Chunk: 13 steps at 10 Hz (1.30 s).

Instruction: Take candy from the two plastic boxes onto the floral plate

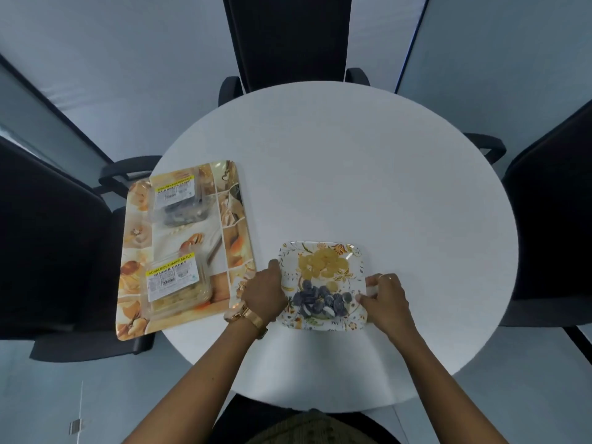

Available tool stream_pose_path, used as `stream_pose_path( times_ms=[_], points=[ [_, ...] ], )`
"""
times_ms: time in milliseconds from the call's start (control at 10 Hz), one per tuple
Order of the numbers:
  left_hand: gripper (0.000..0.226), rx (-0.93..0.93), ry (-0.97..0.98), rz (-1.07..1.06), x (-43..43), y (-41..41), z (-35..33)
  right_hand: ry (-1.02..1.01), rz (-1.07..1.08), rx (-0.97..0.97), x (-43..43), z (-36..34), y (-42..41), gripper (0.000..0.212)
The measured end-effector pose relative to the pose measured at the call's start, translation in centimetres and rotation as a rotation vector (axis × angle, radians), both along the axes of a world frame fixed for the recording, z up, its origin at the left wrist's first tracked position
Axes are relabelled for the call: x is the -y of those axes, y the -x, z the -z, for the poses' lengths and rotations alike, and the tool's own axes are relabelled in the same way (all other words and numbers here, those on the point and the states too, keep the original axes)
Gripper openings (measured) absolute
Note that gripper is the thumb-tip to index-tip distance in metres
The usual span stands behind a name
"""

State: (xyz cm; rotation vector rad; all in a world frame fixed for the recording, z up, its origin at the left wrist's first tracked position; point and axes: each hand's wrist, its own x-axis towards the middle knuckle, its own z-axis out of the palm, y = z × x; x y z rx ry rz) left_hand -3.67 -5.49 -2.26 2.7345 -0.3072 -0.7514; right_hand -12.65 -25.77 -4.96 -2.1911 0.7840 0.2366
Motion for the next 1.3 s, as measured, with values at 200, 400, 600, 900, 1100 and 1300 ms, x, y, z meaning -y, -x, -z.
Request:
stream_pose_path(
  times_ms=[200, 400, 600, 900, 1100, 1300],
  points=[
    [0.043, 0.04, 0.065, 0.027, 2.1, -9.0, -1.3, -0.106, 0.115, 0.098, 2.5, -0.8, -8.0, 0.03],
    [0.044, -0.019, 0.131, 0.004, 4.2, -16.7, -1.3, -0.088, 0.16, 0.086, 4.7, -0.1, -16.4, 0.029],
    [0.047, -0.075, 0.165, -0.031, 5.1, -20.8, -0.1, -0.09, 0.19, 0.061, 5.6, 1.6, -20.6, 0.035],
    [0.05, -0.128, 0.27, -0.084, 5.1, -22.0, 1.6, 0.004, 0.187, 0.055, 5.2, 2.3, -21.0, 0.032],
    [0.055, -0.137, 0.313, -0.157, 4.8, -21.3, 2.5, 0.11, 0.194, 0.072, 3.9, 2.7, -20.4, 0.029],
    [0.048, 0.025, 0.236, -0.14, 4.4, -20.4, 2.6, 0.06, 0.251, 0.22, 4.0, 1.1, -19.0, 0.032]
  ],
)
